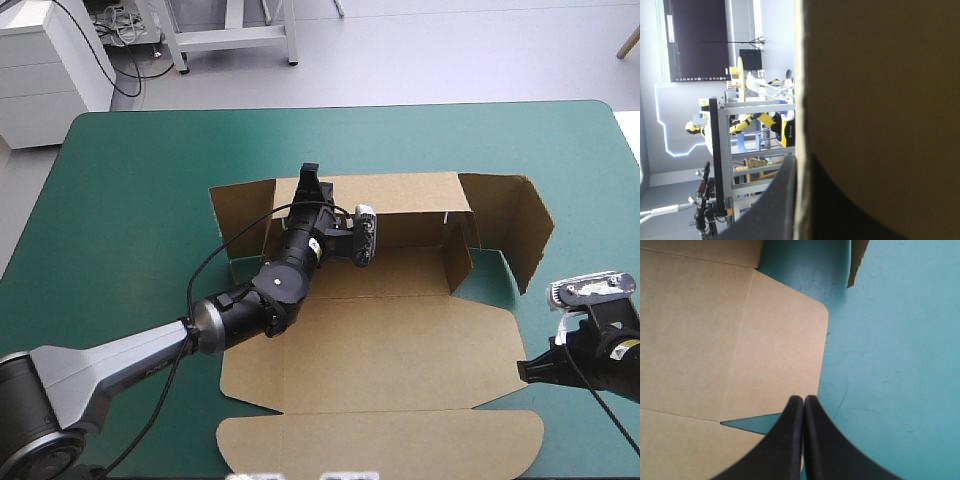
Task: Fold the box
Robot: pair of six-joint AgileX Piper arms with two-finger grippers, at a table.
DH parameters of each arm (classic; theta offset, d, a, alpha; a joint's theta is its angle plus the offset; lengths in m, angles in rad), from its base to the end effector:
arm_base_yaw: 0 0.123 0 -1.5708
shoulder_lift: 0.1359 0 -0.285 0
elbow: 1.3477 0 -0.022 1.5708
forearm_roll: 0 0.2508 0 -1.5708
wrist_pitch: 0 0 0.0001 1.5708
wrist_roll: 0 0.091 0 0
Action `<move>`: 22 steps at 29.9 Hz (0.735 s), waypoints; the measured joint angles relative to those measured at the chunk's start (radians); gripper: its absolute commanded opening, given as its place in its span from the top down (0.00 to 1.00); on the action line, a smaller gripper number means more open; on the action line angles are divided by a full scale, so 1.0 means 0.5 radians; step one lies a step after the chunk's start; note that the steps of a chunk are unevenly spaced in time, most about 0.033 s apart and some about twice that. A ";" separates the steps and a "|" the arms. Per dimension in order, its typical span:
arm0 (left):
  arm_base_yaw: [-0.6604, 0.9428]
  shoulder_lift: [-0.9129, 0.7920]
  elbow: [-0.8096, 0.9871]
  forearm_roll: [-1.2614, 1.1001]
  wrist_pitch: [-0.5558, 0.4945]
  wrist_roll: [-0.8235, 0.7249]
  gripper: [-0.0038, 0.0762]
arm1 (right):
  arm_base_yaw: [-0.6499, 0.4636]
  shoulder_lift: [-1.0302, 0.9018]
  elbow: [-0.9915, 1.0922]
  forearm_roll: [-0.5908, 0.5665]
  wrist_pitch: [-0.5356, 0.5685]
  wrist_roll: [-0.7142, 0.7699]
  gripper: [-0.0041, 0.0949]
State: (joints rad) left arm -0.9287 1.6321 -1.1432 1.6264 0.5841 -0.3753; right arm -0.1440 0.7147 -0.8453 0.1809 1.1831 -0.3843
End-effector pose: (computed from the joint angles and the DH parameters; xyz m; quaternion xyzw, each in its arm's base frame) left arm 0.2595 -0.2632 0.2976 0.6269 0.5060 0.3236 0.4963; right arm 0.1047 0.0001 0.3394 -0.1063 0.9447 0.0094 0.3101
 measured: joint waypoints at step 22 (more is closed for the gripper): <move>0.000 0.000 0.076 0.146 -0.006 -0.133 0.96 | 0.000 0.000 0.001 0.015 -0.062 0.172 0.17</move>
State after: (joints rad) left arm -0.9287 1.6321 -1.1054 1.6994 0.5811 -0.4417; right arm -0.1440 0.7147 -0.8450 0.1884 1.1521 -0.2983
